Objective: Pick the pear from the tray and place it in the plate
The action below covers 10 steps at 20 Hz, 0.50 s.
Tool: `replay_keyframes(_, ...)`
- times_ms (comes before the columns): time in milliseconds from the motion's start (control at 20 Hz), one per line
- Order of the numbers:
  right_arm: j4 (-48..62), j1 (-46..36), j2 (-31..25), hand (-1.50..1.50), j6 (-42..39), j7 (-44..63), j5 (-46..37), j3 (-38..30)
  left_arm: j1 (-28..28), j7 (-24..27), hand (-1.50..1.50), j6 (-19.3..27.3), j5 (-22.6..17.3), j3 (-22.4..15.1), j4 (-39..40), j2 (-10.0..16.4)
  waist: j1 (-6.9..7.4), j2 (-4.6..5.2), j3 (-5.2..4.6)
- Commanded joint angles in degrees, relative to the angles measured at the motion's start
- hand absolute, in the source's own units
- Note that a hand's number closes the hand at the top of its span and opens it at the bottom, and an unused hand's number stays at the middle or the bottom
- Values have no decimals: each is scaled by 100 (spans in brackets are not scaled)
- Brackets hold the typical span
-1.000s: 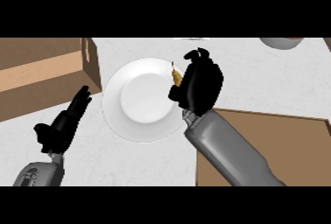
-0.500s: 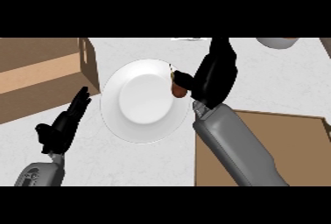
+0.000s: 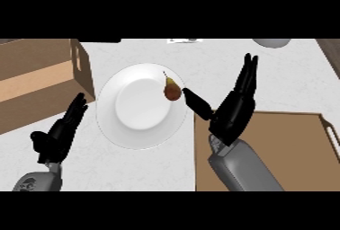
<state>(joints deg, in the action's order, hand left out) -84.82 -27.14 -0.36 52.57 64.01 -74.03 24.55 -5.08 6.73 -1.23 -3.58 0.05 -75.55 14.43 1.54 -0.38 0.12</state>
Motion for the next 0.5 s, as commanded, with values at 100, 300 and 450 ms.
replay_keyframes(100,-870,1606,34,-150,1305,948,-585,1230,46,53,0,44,-51,218,78,99,-209,-21,-14)
replay_keyframes(300,-1127,2865,35,-150,1941,376,-772,1683,327,15,0,-94,-136,231,-246,166,-198,3,-8)
replay_keyframes(450,-1434,3345,35,-150,1807,645,-1320,2036,303,72,0,-7,-12,145,-115,7,-207,16,-13)
